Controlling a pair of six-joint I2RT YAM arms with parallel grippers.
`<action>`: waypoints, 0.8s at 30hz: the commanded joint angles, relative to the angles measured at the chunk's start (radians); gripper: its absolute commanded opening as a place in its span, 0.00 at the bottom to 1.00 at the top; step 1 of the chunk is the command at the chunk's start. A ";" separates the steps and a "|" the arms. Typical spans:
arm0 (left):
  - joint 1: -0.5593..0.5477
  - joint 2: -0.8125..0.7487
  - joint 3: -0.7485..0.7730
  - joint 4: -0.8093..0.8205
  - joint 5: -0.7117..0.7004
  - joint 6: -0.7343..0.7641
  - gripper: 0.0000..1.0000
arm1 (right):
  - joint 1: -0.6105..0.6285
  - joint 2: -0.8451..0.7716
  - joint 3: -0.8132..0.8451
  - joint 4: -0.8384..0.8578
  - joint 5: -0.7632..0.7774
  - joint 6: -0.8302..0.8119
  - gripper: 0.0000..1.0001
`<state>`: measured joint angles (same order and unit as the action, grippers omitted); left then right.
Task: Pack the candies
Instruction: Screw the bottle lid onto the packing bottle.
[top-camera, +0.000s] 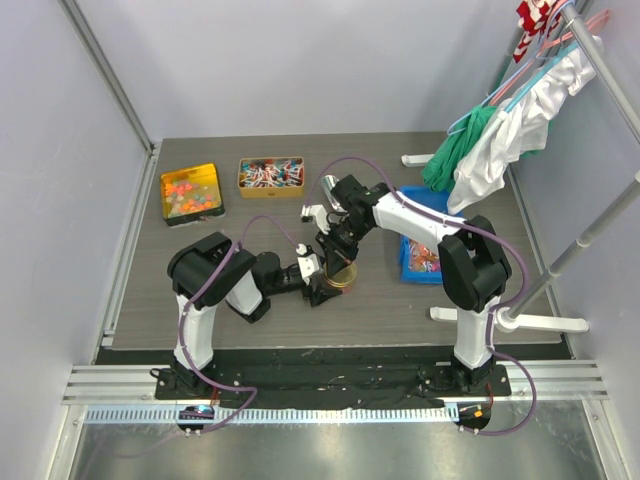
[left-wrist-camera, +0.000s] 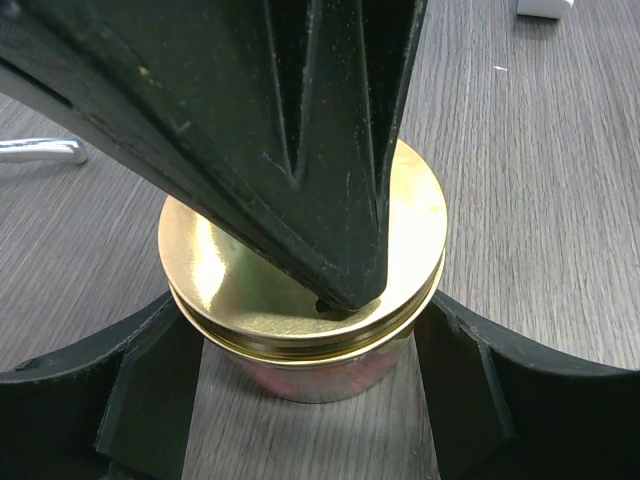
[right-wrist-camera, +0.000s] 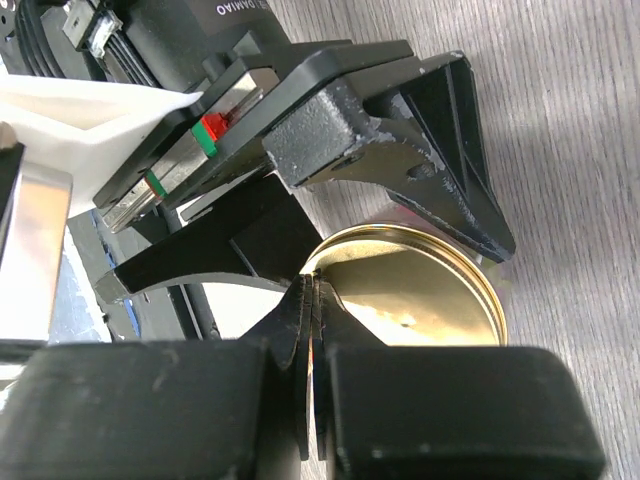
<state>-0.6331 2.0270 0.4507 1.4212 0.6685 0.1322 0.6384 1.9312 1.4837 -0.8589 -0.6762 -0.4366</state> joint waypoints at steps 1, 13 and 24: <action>0.013 0.027 -0.003 0.127 -0.035 -0.006 0.34 | 0.010 -0.004 0.007 0.031 0.078 -0.016 0.02; 0.015 0.027 -0.003 0.127 -0.033 -0.008 0.34 | -0.037 -0.144 0.087 0.006 0.076 -0.039 0.01; 0.015 0.026 -0.001 0.127 -0.032 -0.005 0.33 | 0.026 0.046 -0.069 0.072 0.081 -0.033 0.01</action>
<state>-0.6315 2.0270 0.4530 1.4178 0.6689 0.1307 0.6304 1.9121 1.4582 -0.8139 -0.6270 -0.4545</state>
